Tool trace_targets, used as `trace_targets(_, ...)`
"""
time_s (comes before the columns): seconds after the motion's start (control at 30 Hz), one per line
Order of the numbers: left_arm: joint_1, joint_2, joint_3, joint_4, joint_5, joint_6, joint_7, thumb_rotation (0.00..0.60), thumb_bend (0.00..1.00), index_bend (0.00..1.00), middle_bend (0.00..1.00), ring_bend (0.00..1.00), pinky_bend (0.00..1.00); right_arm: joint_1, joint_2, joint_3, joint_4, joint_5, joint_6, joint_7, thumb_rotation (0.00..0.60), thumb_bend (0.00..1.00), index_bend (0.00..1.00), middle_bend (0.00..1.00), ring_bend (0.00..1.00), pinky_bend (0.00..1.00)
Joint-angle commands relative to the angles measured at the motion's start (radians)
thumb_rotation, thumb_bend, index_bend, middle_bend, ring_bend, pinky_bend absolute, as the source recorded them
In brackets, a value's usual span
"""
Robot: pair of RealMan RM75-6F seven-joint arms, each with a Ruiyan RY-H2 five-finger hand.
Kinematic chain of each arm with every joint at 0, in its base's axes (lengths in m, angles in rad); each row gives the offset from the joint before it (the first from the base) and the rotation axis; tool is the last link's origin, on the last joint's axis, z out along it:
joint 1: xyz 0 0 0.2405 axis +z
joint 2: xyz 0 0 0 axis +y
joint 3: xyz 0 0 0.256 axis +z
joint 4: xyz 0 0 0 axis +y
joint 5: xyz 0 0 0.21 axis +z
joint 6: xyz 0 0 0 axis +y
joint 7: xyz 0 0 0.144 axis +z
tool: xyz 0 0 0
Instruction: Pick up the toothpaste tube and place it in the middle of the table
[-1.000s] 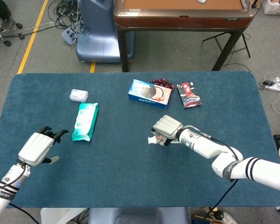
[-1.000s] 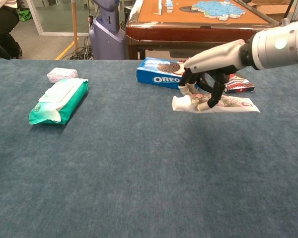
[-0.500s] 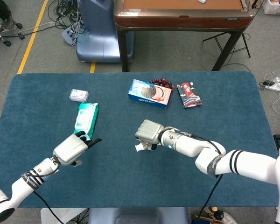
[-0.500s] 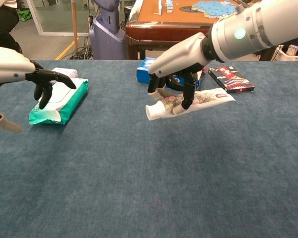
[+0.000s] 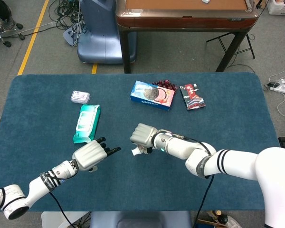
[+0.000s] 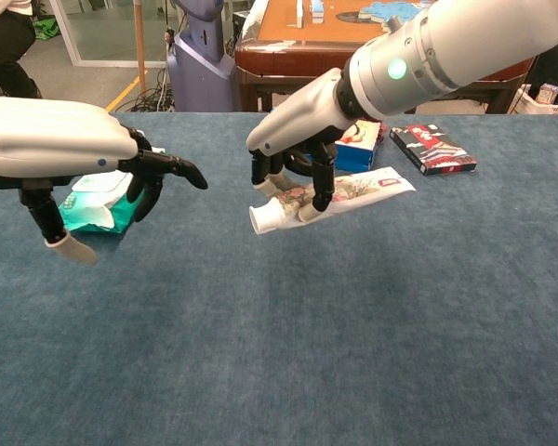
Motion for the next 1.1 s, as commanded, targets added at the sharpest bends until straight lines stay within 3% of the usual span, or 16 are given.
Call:
trace_targets(0.03, -0.013, -0.01, 0.002, -0.001, -0.008, -0.011, 0.009, 0.6, 0.09, 0.09, 0.47, 0.41, 0.18, 0.032, -0.019, -0.03, 0.005, 0.042, 0.022, -0.02, 0.6, 1.0, 0.81, 0.7, 0.64, 0.43)
trace_targets(0.73, -0.07, -0.069, 0.037, 0.02, -0.061, -0.05, 0.064, 0.6, 0.09, 0.09, 0.47, 0.41, 0.18, 0.151, -0.081, -0.124, 0.011, 0.187, 0.088, -0.06, 0.6, 1.0, 0.82, 0.71, 0.66, 0.43)
trace_targets(1.1, -0.08, -0.087, 0.062, 0.035, -0.078, -0.056, 0.088, 0.6, 0.09, 0.09, 0.47, 0.41, 0.18, 0.161, -0.084, -0.125, 0.008, 0.176, 0.099, -0.047, 0.6, 1.0, 0.85, 0.72, 0.67, 0.43)
